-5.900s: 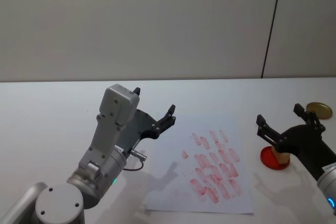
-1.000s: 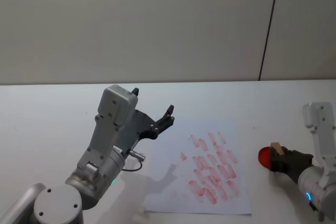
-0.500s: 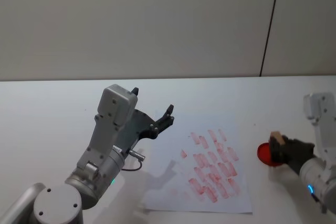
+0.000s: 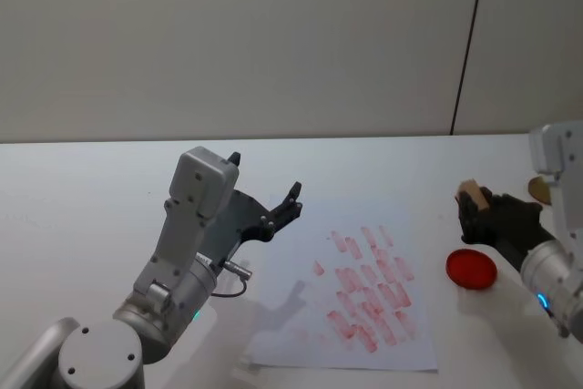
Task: Use the one hand to pick up the stamp and affix it onto the A4 paper.
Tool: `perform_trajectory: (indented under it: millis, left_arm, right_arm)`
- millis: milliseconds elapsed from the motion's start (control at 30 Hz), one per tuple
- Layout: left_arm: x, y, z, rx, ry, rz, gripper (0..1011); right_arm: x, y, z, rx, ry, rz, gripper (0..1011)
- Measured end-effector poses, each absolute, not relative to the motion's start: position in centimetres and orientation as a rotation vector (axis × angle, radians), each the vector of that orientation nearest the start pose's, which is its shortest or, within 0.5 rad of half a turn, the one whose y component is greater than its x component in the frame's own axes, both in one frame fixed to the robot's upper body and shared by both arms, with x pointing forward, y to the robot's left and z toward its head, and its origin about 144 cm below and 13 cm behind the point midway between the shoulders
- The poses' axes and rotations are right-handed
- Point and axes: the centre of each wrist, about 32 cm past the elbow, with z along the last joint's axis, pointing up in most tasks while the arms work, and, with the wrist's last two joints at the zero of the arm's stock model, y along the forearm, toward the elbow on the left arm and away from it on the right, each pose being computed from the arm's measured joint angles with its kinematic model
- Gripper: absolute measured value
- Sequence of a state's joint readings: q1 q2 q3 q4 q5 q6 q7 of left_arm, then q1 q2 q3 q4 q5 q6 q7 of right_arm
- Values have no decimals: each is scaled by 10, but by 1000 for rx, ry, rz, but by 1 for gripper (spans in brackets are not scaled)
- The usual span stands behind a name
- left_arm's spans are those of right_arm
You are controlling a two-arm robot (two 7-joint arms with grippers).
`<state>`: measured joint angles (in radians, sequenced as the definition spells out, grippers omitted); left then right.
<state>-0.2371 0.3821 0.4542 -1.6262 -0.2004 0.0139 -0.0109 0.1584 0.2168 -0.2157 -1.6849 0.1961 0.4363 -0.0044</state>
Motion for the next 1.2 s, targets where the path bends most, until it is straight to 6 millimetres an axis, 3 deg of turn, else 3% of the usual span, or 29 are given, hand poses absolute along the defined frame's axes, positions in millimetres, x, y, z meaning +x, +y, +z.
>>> perform_trajectory:
  millis: [433,800,1200]
  left_arm:
    - [492,198,1204,61,-268,1124,993]
    - [492,198,1204,61,-268,1124,993]
    - [492,198,1204,61,-268,1124,993]
  right_arm:
    - [506,-205,1211,-226,137,-1223,219]
    - [529,-182,1190,-282,214,-1109,219]
    - [544,-161,1182,-331,220,-1053,219]
